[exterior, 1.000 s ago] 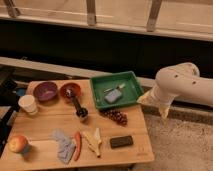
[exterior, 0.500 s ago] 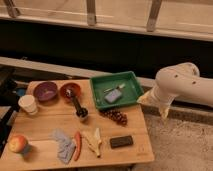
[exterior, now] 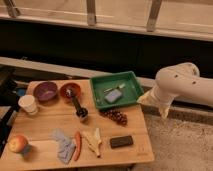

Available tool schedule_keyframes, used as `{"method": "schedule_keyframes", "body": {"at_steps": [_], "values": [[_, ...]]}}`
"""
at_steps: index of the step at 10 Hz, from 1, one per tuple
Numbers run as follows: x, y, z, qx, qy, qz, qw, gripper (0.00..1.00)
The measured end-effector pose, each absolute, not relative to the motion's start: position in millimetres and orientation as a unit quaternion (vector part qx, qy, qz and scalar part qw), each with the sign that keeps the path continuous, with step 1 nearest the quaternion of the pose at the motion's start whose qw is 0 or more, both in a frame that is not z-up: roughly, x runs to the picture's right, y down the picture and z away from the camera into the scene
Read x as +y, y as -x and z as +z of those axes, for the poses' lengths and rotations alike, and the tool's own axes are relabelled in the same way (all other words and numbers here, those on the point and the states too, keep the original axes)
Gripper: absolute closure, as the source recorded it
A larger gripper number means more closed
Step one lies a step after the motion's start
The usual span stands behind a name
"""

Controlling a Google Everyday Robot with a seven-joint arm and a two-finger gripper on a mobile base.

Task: Place eraser in tray

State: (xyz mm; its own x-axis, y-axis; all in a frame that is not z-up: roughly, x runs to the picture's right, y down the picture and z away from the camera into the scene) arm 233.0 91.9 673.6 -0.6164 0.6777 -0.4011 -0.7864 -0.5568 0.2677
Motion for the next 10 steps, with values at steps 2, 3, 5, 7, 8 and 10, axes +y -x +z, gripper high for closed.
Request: {"method": "schedule_keyframes", "body": {"at_steps": [2,3,5,7,8,10], "values": [[92.0,-232.9,673.6,0.214,0.127,0.873,0.419,0.20],[92.0,-232.9,673.6,0.214,0.127,0.873,0.419,0.20],[91.1,-232.9,673.4,0.214,0.127,0.871,0.424,0.20],[80.7,-221.0,667.8,0.217,0.118,0.857,0.453,0.20],[77.7,-207.4,668.2,0.221,0.120,0.849,0.465,0.20],[87.4,-200.8,674.6,0.233,0.126,0.841,0.471,0.20]]}}
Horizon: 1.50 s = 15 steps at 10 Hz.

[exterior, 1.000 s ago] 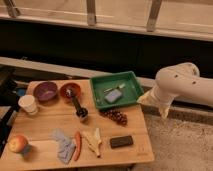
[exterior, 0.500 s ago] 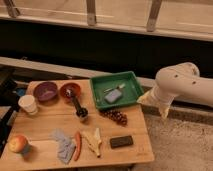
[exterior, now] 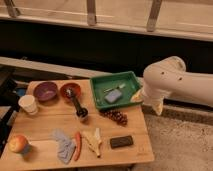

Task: Place eraser in tray

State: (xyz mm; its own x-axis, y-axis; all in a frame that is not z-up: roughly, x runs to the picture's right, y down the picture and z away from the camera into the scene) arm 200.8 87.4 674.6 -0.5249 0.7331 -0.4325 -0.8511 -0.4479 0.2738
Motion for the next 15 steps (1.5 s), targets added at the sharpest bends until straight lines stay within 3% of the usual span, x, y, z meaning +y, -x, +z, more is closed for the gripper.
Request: {"method": "schedule_keyframes", "body": {"at_steps": [5,11,15], "values": [[143.4,-166.8,706.4,0.263,0.187,0.813,0.484,0.20],[148.9,-157.3,706.1,0.269,0.188,0.806,0.493,0.20],[186.5,-142.1,736.8,0.292,0.219,0.797,0.482,0.20]]}}
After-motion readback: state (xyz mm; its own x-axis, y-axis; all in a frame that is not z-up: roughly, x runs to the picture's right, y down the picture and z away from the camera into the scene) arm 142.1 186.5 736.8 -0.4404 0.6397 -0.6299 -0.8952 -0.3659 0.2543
